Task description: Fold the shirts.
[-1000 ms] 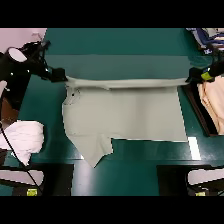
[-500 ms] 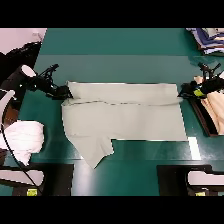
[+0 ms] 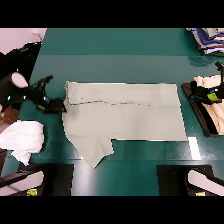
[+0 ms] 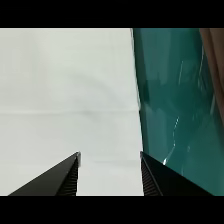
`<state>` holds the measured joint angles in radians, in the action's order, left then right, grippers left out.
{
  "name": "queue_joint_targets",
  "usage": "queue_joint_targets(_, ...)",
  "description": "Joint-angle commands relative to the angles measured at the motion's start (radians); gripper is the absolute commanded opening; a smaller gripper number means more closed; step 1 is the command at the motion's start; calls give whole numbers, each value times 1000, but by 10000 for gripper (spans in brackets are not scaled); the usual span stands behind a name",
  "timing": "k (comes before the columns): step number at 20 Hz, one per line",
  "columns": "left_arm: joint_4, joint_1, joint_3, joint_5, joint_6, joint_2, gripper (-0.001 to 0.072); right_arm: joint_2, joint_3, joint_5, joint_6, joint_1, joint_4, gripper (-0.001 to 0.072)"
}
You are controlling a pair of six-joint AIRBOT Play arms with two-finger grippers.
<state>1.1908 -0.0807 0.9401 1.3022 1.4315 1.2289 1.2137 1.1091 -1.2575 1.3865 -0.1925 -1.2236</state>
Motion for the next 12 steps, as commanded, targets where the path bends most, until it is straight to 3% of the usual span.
queue_joint_targets(1,-55,1,-280,15,37,-228,498,-92,-91,8,0,-40,1,438)
queue_joint_targets(5,-190,1,-513,-50,36,-388,498,-104,-116,7,0,-43,2,438)
queue_joint_targets(12,-342,1,-649,-235,-26,-394,498,-105,-116,2,0,13,2,435)
